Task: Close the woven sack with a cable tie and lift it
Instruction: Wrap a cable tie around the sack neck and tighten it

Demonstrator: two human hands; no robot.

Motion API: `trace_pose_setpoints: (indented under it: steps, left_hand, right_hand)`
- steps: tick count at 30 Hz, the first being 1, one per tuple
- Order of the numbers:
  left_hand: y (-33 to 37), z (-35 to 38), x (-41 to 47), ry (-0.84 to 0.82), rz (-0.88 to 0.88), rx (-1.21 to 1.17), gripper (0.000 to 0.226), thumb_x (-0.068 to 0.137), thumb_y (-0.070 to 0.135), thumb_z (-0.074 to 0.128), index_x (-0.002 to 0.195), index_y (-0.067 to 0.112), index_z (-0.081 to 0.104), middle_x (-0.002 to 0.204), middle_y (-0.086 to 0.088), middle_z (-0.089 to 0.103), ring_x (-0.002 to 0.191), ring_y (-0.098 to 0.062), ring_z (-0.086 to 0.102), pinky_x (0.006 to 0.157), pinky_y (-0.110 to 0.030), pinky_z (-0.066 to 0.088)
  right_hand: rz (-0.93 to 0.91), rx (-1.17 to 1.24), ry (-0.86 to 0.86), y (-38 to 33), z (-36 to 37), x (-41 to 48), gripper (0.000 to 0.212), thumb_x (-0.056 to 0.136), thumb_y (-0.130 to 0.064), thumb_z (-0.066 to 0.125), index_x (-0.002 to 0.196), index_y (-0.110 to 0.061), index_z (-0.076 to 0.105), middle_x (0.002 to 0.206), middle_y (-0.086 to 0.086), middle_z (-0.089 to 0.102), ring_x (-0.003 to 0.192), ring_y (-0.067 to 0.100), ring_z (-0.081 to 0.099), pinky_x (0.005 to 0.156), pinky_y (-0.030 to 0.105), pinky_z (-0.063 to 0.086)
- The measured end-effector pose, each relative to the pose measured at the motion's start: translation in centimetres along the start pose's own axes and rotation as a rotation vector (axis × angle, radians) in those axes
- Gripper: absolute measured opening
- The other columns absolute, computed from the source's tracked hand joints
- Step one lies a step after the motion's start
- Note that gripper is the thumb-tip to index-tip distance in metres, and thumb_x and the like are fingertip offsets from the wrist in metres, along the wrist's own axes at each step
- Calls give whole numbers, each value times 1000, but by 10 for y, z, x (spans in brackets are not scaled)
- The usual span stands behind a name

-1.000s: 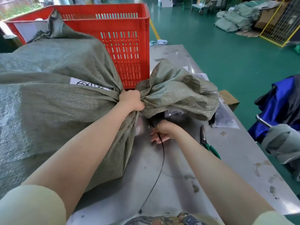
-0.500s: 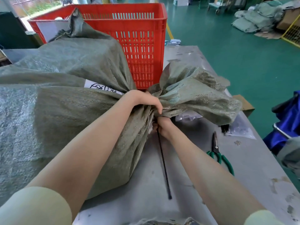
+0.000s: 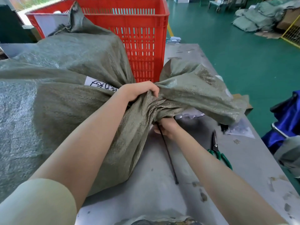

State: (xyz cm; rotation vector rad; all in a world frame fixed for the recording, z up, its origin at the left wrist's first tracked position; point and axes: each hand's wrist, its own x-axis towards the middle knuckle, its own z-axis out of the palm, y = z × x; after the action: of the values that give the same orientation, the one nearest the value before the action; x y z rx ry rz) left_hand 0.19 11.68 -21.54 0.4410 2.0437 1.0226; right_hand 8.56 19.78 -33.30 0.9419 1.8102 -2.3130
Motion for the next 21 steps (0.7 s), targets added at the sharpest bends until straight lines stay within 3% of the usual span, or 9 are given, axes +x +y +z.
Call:
trace_pose_setpoints:
  steps: [3, 5, 7, 10, 12, 14, 17, 19, 21]
  left_hand:
    - [2, -6, 4, 64, -4, -108, 29, 73, 5, 48, 45, 11, 54, 42, -1, 56, 47, -18, 50, 55, -20, 42]
    - [-1, -1, 10, 138, -25, -17, 12, 60, 14, 59, 68, 6, 63, 65, -8, 63, 63, -22, 58, 67, -27, 50]
    - [-8, 3, 21, 262, -29, 133, 47, 53, 17, 68, 98, 2, 66, 92, -12, 66, 82, -26, 62, 80, -34, 53]
    - [-14, 9, 29, 311, 26, 337, 48, 67, 12, 71, 114, 1, 65, 104, -12, 66, 93, -24, 62, 81, -30, 49]
    - [-15, 9, 31, 302, 21, 441, 59, 72, 15, 72, 127, 2, 56, 126, -12, 62, 114, -25, 58, 94, -28, 45]
    - [-14, 10, 30, 305, 23, 532, 65, 75, 19, 71, 133, 2, 49, 135, -13, 55, 123, -26, 53, 99, -27, 41]
    - [-17, 10, 30, 353, 67, 654, 52, 82, 19, 64, 129, -1, 52, 132, -16, 57, 123, -28, 53, 99, -30, 41]
    - [-19, 11, 29, 368, 99, 689, 37, 88, 16, 55, 119, -3, 57, 126, -20, 60, 117, -31, 56, 95, -33, 42]
    - [-22, 11, 29, 366, 99, 686, 33, 89, 17, 53, 115, -2, 60, 121, -20, 63, 113, -32, 57, 93, -34, 43]
  right_hand:
    - [38, -191, 48, -3, -11, -2, 25, 89, 2, 45, 71, -15, 48, 62, 7, 48, 24, 3, 47, 31, 15, 42]
    - [44, -404, 45, -10, -16, -10, 23, 89, 0, 47, 68, -7, 52, 61, 11, 53, 22, 7, 48, 30, 16, 43]
    - [46, -581, 12, -18, -14, -22, 28, 89, 1, 43, 63, -3, 53, 60, 14, 57, 30, 14, 53, 33, 20, 48]
    - [-34, -908, -12, -33, -7, -40, 22, 79, 7, 46, 61, 0, 57, 77, 24, 71, 58, 29, 64, 65, 39, 61]
    - [-189, -1023, 75, -41, -3, -49, 16, 72, 4, 50, 67, 5, 66, 81, 24, 74, 70, 35, 69, 77, 44, 60]
    - [-355, -958, 125, -47, 2, -55, 20, 73, -4, 51, 69, -4, 71, 75, 21, 74, 70, 37, 70, 72, 42, 60]
    - [-345, -602, 50, -59, 9, -58, 35, 77, -2, 42, 58, -19, 65, 69, 15, 70, 60, 29, 66, 53, 27, 53]
    - [-275, -368, 8, -64, 9, -56, 38, 80, 4, 36, 76, -12, 70, 66, 10, 64, 54, 20, 60, 50, 22, 46]
    - [-330, -372, 34, -63, 7, -55, 35, 82, 2, 41, 101, -9, 68, 71, 5, 67, 58, 11, 59, 60, 23, 49]
